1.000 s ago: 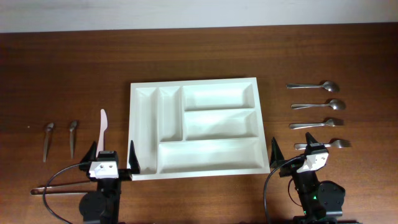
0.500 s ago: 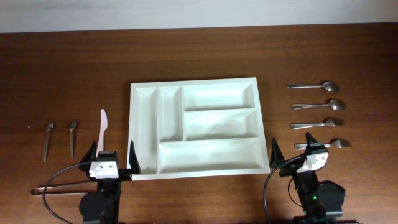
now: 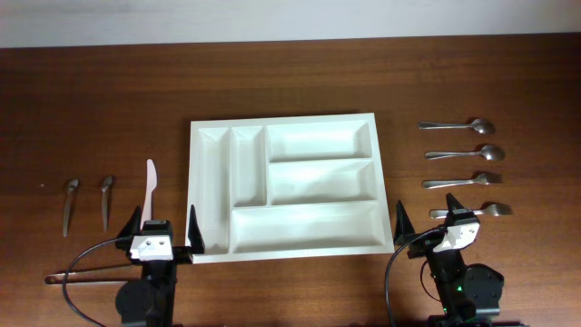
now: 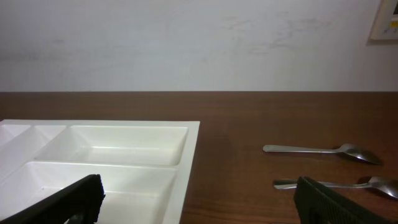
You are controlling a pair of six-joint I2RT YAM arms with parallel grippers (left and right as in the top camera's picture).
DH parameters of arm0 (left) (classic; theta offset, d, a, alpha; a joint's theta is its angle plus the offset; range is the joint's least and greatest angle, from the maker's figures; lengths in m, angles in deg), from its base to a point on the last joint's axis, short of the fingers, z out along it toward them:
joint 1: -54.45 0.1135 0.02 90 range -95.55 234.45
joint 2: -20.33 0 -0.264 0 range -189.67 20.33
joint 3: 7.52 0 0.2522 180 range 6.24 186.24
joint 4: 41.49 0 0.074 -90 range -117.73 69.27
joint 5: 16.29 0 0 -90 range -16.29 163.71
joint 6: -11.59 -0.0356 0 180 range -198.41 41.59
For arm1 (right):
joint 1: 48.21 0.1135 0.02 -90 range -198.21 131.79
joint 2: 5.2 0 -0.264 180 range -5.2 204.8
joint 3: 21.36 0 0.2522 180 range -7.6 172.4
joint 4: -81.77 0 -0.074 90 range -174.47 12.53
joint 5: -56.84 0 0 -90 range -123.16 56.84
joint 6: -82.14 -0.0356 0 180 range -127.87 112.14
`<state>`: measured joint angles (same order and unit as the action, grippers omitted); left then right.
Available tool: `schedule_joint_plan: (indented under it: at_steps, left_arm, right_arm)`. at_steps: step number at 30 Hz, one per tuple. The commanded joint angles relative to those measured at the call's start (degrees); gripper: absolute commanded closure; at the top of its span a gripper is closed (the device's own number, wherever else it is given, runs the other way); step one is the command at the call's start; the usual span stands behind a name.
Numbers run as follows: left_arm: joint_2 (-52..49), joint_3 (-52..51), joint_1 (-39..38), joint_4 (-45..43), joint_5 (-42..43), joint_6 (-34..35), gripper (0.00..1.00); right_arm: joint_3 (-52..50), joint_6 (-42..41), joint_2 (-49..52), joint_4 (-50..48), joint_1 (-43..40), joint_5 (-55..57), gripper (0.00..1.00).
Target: Pack container
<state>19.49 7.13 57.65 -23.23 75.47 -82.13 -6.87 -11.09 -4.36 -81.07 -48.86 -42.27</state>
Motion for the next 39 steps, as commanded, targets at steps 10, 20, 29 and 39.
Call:
schedule_joint_plan:
  at_steps: [10, 20, 29, 39]
  left_arm:
    - [0.5, -0.4, 0.3, 0.0, 0.4, -1.1, 0.01]
    - [0.5, -0.4, 0.3, 0.0, 0.4, -1.1, 0.01]
    - [0.5, -0.4, 0.3, 0.0, 0.4, -1.1, 0.01]
    - [0.5, -0.4, 0.3, 0.0, 0.4, -1.1, 0.01]
  right_arm:
    - [-0.4, 0.0, -0.6, 0.2, 0.6, 0.7, 0.01]
    - [-0.4, -2.5, -0.6, -1.1, 0.6, 0.7, 0.01]
    - [7.7, -6.0, 0.5, 1.1, 0.6, 3.5, 0.01]
    - [40.9, -9.2, 27.5, 35.5, 0.5, 20.1, 0.01]
